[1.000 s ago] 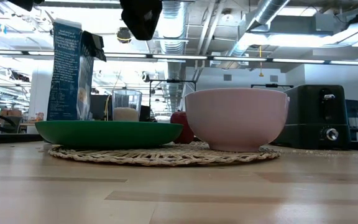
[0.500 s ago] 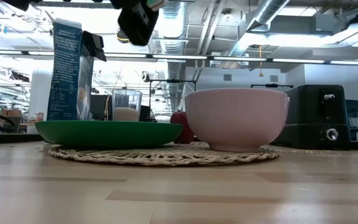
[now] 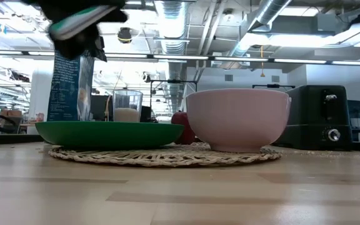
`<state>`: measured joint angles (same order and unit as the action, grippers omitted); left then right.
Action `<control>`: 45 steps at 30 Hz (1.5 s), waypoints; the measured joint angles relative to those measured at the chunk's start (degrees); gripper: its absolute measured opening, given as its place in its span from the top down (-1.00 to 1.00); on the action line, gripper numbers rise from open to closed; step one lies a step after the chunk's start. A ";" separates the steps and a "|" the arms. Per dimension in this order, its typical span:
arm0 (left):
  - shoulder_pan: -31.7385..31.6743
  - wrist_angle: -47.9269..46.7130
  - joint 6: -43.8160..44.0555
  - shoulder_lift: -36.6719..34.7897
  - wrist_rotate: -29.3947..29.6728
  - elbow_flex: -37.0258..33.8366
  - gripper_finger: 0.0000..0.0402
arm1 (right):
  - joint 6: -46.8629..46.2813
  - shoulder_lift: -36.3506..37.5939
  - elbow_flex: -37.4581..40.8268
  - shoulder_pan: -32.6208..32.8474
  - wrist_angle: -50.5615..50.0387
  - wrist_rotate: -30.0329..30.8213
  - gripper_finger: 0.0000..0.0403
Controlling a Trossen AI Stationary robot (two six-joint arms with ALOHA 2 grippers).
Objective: Arrange a breakfast setting
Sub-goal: Put the blue spoon on the left side of the green plate from the transparent drinking glass
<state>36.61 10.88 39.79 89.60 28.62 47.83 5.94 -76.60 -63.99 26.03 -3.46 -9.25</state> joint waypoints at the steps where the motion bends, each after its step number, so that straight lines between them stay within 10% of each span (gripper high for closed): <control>1: 0.81 -2.28 2.54 -0.45 0.90 0.00 0.87 | -0.46 0.63 0.00 0.56 -1.50 0.88 -0.29; 24: 26.46 -58.75 90.14 -2.54 13.53 -1.04 0.87 | -6.37 -0.54 8.13 5.92 -2.22 9.51 -0.29; 45: 20.50 -50.58 90.97 -24.29 9.89 -22.57 0.86 | -5.69 -0.61 8.13 6.18 -2.40 9.39 -0.29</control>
<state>57.10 -39.69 130.76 65.31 38.51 25.26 0.25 -77.21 -55.86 32.21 -5.86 0.14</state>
